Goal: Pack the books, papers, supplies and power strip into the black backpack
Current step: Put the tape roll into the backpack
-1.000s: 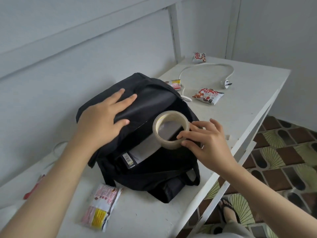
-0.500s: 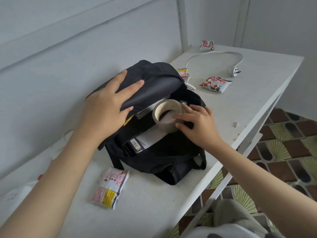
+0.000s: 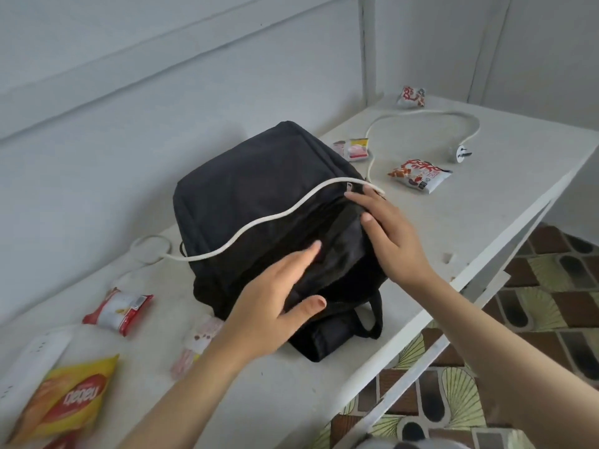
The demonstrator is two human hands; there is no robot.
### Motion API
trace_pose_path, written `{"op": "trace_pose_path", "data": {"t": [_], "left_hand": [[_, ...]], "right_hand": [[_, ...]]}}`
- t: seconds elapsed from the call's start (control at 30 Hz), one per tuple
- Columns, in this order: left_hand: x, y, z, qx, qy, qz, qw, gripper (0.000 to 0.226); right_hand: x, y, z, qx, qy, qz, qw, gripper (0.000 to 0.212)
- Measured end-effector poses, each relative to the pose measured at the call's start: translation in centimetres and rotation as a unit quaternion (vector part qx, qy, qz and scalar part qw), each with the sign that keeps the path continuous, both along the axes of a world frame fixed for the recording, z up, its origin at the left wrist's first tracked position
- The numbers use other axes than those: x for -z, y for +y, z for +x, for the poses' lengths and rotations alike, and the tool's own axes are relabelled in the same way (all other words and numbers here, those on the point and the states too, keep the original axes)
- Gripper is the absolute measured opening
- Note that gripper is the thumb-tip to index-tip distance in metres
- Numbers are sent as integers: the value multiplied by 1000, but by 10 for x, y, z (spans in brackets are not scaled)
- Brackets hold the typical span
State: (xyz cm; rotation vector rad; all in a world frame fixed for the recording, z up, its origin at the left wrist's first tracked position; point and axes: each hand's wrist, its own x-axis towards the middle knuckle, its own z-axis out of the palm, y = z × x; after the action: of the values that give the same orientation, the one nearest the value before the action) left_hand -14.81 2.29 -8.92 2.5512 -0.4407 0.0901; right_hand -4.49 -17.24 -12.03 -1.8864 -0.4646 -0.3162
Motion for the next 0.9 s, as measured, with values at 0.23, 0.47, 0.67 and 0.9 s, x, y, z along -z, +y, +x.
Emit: {"op": "trace_pose_path", "data": {"t": [0.23, 0.47, 0.67, 0.9], "left_hand": [[51, -12, -14, -48, -59, 38, 996, 45], [67, -21, -30, -128, -96, 29, 987, 46], [59, -16, -55, -186, -62, -74, 978, 38], [32, 42, -98, -336, -160, -154, 915, 28]], "right_hand": [[27, -20, -19, -17, 22, -98, 995, 43], [30, -17, -28, 0, 19, -143, 990, 52], [14, 8, -39, 3, -61, -150, 987, 47], [-28, 85, -57, -116, -131, -119, 977, 41]]}}
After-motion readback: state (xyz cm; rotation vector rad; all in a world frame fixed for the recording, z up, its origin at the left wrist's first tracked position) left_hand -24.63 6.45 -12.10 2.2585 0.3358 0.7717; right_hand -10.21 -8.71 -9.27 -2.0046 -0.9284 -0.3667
